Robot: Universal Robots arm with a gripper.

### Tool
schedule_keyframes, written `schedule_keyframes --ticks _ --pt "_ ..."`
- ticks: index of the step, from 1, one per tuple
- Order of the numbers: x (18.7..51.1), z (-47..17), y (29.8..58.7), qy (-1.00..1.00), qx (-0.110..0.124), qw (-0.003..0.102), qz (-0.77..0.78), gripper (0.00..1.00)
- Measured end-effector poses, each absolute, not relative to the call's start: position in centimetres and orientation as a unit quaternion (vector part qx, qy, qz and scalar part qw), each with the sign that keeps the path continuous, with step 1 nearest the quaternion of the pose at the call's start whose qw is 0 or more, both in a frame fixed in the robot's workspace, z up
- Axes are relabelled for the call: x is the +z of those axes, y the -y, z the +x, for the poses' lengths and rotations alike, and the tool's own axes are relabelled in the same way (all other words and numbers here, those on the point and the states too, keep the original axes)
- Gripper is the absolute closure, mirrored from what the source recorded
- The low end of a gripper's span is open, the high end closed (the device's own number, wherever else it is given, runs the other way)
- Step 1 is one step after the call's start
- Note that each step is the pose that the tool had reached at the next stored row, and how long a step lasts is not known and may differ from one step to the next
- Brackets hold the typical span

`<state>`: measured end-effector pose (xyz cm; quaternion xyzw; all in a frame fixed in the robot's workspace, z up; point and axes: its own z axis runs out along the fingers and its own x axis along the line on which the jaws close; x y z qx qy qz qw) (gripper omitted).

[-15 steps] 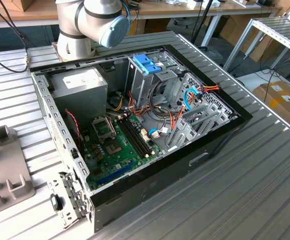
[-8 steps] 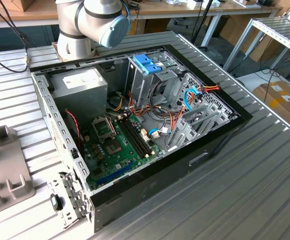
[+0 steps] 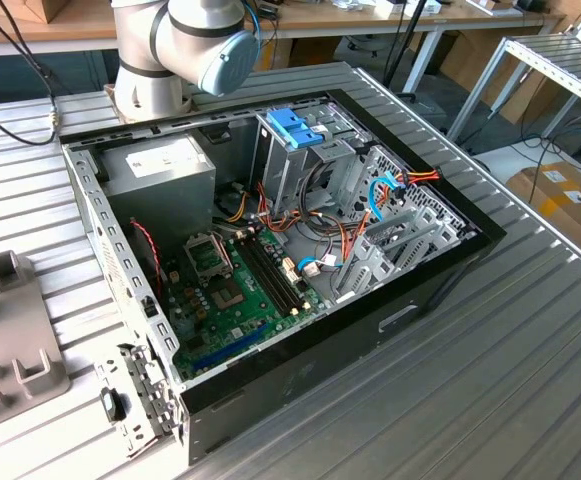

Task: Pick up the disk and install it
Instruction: 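Pick up the disk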

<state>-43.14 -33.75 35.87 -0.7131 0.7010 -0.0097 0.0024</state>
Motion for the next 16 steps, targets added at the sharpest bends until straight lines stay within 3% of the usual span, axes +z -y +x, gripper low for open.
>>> schedule_keyframes --ticks 16 --pt "39.7 -43.1 33.8 -0.701 -0.010 0.002 -0.713 0.65"
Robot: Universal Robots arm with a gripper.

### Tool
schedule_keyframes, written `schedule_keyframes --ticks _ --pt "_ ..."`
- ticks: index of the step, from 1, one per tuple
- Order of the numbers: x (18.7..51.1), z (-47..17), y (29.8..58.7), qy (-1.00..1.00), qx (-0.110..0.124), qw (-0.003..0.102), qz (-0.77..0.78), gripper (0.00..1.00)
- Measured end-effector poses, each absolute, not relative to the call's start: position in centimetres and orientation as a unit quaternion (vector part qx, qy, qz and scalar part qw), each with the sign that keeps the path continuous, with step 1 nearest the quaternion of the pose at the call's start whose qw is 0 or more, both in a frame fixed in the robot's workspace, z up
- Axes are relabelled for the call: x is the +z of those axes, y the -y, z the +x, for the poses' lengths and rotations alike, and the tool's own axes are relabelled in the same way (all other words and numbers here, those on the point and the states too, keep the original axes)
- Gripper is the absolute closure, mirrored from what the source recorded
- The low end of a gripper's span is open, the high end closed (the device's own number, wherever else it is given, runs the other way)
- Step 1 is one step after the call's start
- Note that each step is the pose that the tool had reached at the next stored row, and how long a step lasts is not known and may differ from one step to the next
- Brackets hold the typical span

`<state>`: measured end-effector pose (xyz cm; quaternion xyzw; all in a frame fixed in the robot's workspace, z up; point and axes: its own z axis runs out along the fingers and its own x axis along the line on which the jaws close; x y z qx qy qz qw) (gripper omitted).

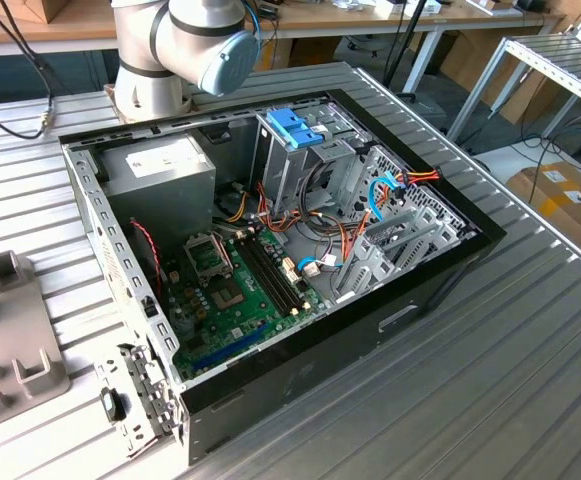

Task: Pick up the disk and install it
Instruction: 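Pick up the disk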

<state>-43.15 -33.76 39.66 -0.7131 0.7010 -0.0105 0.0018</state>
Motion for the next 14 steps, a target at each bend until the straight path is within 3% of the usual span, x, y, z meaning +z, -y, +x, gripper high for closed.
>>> schedule_keyframes --ticks 14 --pt "39.88 -43.15 33.75 -0.701 -0.011 0.001 -0.713 0.65"
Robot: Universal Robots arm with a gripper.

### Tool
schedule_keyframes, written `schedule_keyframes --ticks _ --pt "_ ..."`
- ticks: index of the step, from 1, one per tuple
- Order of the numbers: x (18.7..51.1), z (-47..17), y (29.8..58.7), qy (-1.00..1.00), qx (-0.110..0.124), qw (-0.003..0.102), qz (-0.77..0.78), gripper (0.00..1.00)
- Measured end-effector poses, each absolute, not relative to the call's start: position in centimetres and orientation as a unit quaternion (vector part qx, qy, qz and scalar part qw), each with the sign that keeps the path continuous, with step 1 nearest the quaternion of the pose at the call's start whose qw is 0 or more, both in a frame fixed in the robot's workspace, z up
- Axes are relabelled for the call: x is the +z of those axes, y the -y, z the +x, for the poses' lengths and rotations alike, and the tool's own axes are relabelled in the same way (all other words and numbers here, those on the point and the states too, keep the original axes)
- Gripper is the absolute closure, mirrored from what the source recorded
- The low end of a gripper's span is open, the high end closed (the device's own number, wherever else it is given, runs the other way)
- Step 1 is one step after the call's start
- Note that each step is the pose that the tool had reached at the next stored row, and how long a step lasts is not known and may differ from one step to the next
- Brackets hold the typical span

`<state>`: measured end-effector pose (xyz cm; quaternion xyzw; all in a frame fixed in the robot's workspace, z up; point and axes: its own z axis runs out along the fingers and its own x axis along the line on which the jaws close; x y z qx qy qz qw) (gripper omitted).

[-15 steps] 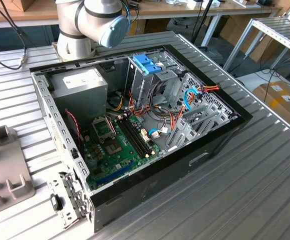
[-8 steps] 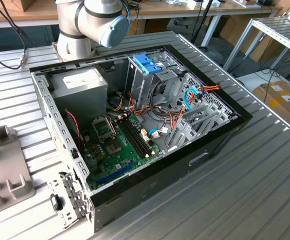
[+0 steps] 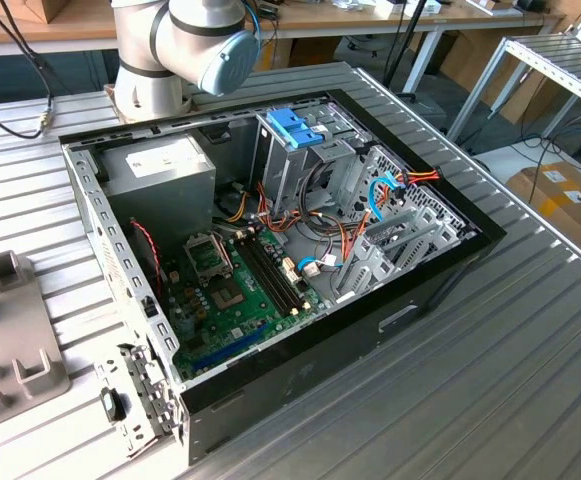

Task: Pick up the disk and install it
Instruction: 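Pick up the disk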

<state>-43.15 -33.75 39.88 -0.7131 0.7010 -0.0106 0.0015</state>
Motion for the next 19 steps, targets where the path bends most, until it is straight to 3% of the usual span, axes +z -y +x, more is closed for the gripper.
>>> schedule_keyframes --ticks 11,19 --pt "42.2 -43.1 33.8 -0.701 -0.011 0.002 -0.713 0.65" --pt "45.7 -43.1 33.8 -0.701 -0.011 0.001 -0.713 0.65"
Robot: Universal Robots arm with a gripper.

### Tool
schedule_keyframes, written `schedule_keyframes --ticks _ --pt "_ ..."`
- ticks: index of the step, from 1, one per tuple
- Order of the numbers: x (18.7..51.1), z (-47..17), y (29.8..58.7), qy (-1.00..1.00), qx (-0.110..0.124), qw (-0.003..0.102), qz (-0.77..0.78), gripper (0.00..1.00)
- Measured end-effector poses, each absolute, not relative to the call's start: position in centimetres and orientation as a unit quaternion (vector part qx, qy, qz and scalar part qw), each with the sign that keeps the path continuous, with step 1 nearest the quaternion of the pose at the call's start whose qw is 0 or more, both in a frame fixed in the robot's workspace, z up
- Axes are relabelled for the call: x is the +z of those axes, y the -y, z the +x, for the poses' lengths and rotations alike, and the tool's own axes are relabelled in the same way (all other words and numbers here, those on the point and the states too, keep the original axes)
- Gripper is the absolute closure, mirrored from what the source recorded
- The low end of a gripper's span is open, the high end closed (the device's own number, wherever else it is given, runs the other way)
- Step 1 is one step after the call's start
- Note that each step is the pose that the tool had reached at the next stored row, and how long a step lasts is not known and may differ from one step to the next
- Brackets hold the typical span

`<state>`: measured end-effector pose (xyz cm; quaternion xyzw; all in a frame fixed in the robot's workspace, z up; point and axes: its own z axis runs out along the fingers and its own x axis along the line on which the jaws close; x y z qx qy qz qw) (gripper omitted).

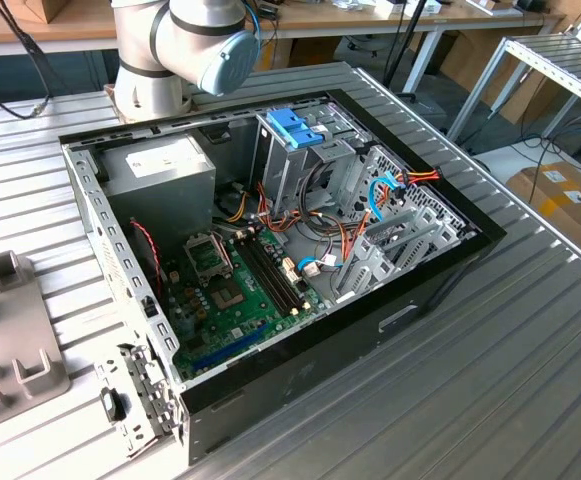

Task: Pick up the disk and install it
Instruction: 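Pick up the disk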

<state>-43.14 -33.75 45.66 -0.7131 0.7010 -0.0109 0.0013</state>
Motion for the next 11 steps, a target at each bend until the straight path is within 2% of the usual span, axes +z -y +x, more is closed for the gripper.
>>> schedule_keyframes --ticks 11 --pt "49.6 -43.1 33.7 -0.701 -0.012 0.002 -0.713 0.65"
